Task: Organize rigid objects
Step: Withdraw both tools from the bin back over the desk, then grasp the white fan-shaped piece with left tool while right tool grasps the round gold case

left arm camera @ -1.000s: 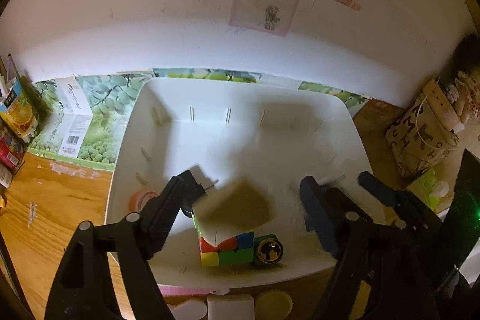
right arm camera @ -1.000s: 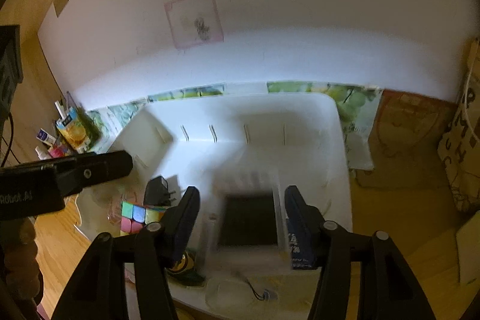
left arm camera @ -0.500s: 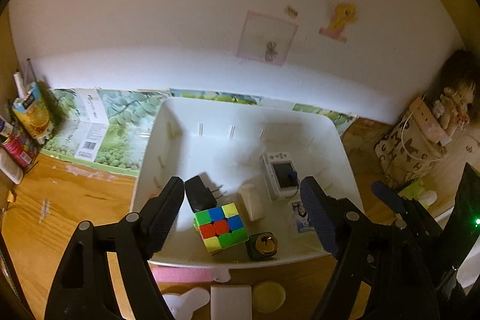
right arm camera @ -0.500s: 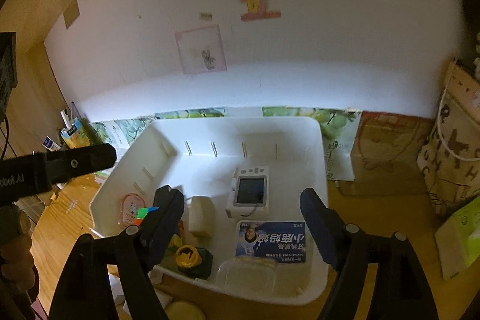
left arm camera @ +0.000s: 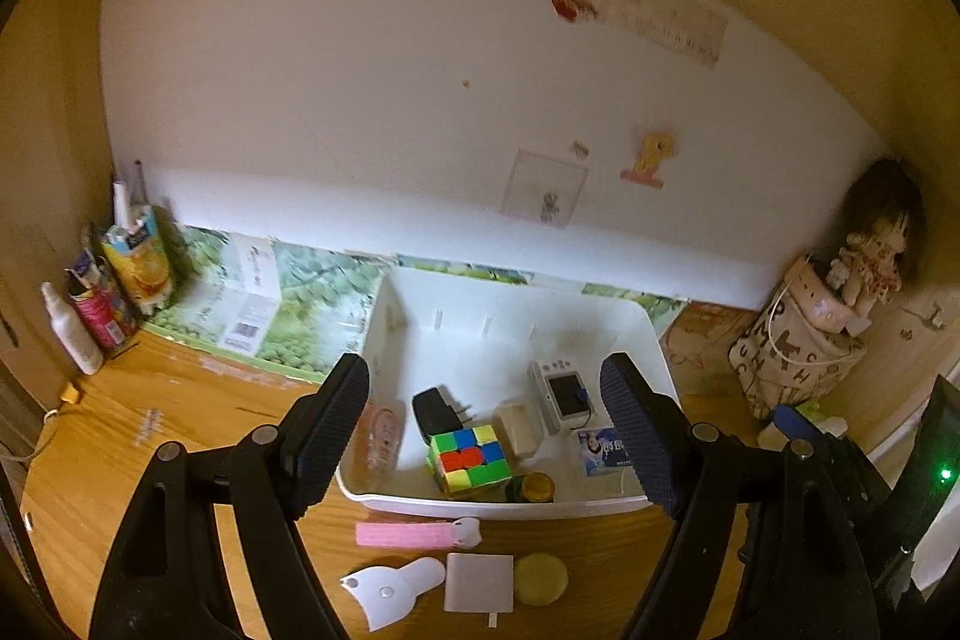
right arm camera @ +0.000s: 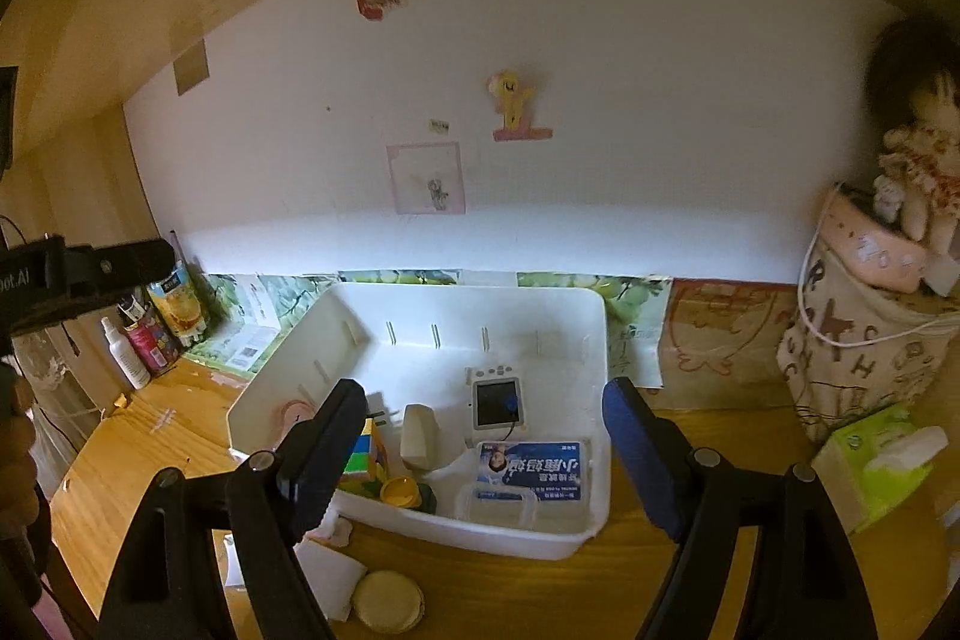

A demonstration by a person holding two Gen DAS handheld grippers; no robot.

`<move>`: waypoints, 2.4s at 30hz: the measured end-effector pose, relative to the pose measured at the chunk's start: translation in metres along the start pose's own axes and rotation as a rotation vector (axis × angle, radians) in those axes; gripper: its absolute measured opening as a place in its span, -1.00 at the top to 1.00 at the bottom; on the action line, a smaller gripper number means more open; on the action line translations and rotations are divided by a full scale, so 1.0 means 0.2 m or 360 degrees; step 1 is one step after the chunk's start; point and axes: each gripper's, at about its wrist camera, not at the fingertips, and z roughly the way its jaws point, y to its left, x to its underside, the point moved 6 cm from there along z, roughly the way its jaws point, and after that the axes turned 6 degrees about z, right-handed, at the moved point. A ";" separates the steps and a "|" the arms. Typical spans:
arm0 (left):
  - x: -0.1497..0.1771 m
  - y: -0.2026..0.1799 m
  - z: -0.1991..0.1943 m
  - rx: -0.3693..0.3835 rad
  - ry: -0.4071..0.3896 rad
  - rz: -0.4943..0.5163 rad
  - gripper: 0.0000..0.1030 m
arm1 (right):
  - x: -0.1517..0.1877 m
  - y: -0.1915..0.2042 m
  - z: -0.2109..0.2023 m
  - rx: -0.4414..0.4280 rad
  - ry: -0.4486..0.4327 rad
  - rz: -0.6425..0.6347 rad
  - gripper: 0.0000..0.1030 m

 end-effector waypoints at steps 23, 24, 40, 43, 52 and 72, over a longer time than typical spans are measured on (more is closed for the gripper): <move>0.30 0.25 -0.23 -0.0099 0.0090 -0.0019 -0.60 | 0.29 0.18 -0.15 -0.0057 0.0121 0.0006 -0.59; 0.31 0.26 -0.22 -0.0112 0.0110 -0.0015 -0.60 | 0.31 0.19 -0.15 -0.0063 0.0132 0.0006 -0.59; 0.60 0.40 -0.06 -0.0183 0.0484 0.0064 -0.60 | 0.61 0.28 -0.05 -0.0066 0.0360 -0.0004 -0.59; 0.67 0.39 -0.02 -0.0162 0.0584 0.0099 -0.60 | 0.68 0.29 -0.03 -0.0059 0.0410 -0.0024 -0.59; 0.86 0.32 0.13 -0.0097 0.0869 0.0245 -0.60 | 0.85 0.31 0.05 -0.0027 0.0525 -0.0143 -0.59; 1.08 0.22 0.43 -0.0047 0.1306 0.0435 -0.60 | 0.95 0.26 0.28 0.0084 0.0643 -0.0256 -0.59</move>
